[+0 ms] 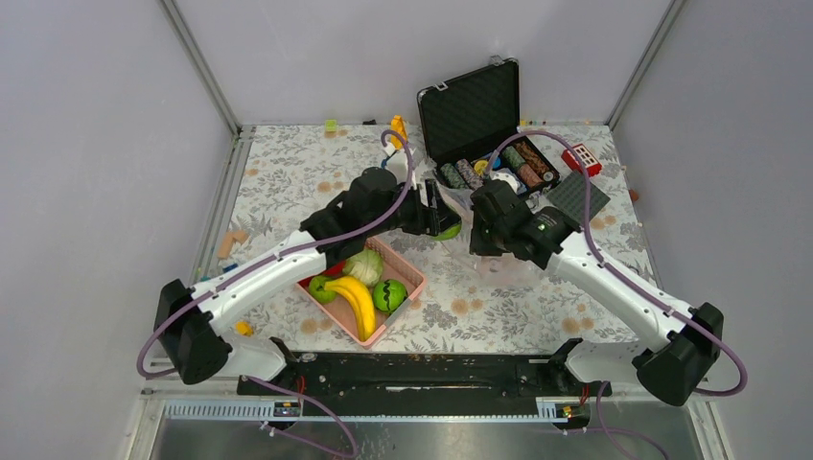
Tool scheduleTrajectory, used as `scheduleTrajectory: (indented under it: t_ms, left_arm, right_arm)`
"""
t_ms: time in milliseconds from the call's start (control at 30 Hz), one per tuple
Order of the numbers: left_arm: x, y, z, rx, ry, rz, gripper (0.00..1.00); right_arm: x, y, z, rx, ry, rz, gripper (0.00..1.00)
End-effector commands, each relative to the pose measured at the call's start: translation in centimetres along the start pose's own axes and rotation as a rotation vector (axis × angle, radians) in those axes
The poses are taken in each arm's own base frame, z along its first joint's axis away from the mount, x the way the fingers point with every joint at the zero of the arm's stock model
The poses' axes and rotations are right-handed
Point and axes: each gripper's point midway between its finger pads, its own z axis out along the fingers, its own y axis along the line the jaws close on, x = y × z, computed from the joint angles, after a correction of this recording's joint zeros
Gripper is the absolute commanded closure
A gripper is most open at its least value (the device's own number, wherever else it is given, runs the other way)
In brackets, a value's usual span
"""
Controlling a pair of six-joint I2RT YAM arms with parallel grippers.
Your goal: Place the food in the zip-top bag and seal the zipper
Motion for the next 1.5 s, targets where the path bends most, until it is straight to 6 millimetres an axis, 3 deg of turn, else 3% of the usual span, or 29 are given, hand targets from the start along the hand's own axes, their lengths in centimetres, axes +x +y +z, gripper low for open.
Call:
scheduleTrajectory:
  t_ms: [0, 333, 400, 567, 600, 967, 1233, 1467]
  left_arm:
    - [-2.5, -1.6, 1.1, 0.024, -0.094, 0.029, 0.70]
    - [-0.9, 1.8, 2.1, -0.158, -0.089, 0.040, 0.71]
    - [-0.8, 1.9, 2.2, -0.171, -0.080, 0.042, 0.60]
    - [-1.1, 1.1, 1.8, -0.154, -0.083, 0.042, 0.04]
    - [-1.1, 0.9, 1.7, -0.146, -0.083, 0.040, 0.02]
    - [-2.9, -1.3, -1.2, -0.090, -0.122, 0.014, 0.01]
    - [-4.5, 0.2, -3.7, -0.210, -0.175, 0.019, 0.01]
    - [-3.6, 3.5, -4.5, -0.373, -0.166, -0.002, 0.01]
  right_arm:
    - [-2.0, 2.7, -2.3, -0.145, -0.053, 0.076, 0.98]
    - [-2.6, 4.0, -3.7, -0.249, -0.089, 0.135, 0.99]
    - [-2.5, 4.3, -3.8, -0.264, -0.084, 0.139, 0.99]
    - [-2.0, 4.5, -3.6, -0.276, -0.061, 0.140, 0.99]
    - [-2.0, 4.4, -3.5, -0.274, -0.056, 0.141, 0.99]
    - [-0.9, 3.7, -2.3, -0.261, -0.001, 0.176, 0.98]
    - [-0.6, 3.3, -2.1, -0.273, 0.029, 0.207, 0.98]
    - [-0.8, 3.5, -2.4, -0.308, 0.038, 0.219, 0.98]
